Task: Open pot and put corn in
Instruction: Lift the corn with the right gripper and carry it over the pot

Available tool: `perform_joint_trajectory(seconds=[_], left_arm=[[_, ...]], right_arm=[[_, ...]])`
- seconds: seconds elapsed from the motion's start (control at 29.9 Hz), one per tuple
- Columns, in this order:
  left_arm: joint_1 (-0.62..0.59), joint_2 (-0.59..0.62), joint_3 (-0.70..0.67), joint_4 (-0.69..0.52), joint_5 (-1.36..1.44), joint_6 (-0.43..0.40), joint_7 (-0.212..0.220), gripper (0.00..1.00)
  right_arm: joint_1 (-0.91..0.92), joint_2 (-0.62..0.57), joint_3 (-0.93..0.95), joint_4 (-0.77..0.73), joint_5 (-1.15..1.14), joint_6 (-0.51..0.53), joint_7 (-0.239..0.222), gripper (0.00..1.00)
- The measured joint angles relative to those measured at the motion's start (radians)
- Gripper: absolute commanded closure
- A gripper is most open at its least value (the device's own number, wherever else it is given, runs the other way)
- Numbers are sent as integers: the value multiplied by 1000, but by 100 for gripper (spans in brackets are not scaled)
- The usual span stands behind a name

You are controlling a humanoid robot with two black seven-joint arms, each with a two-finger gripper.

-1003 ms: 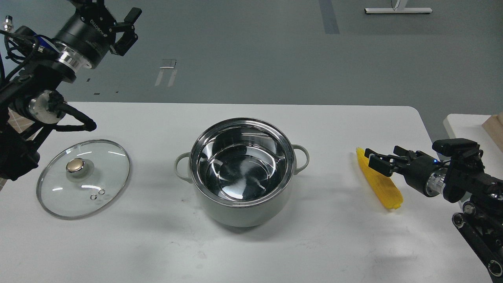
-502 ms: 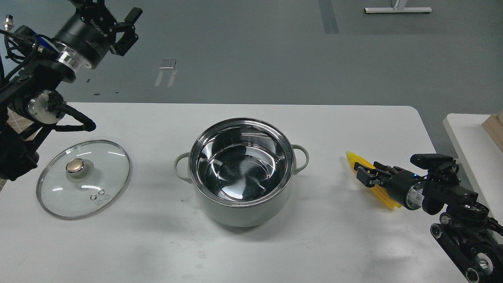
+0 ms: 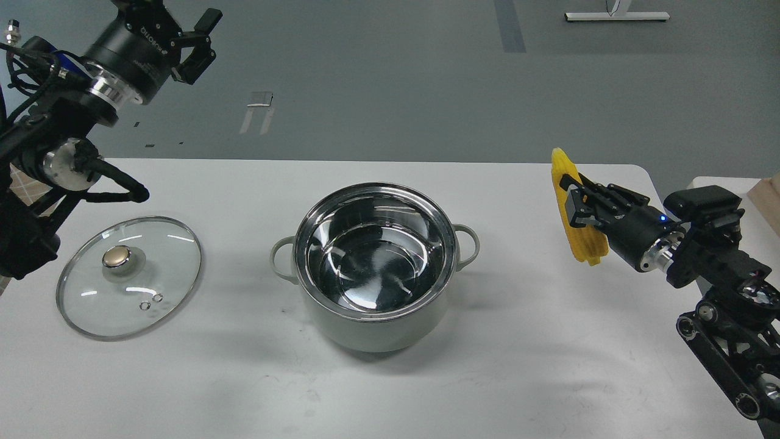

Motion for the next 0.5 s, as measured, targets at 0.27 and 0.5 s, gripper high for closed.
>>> perform_joint_trajectory(seconds=[0.27,0.5], left_arm=[[-1,28,-1,-27,0,0,1,2],[-1,41,-1,-35,0,-2,1,2]], right_arm=[[75,119,-48,171,199,79,-3,100],[176,273,-169,145,208,150,-9,100]])
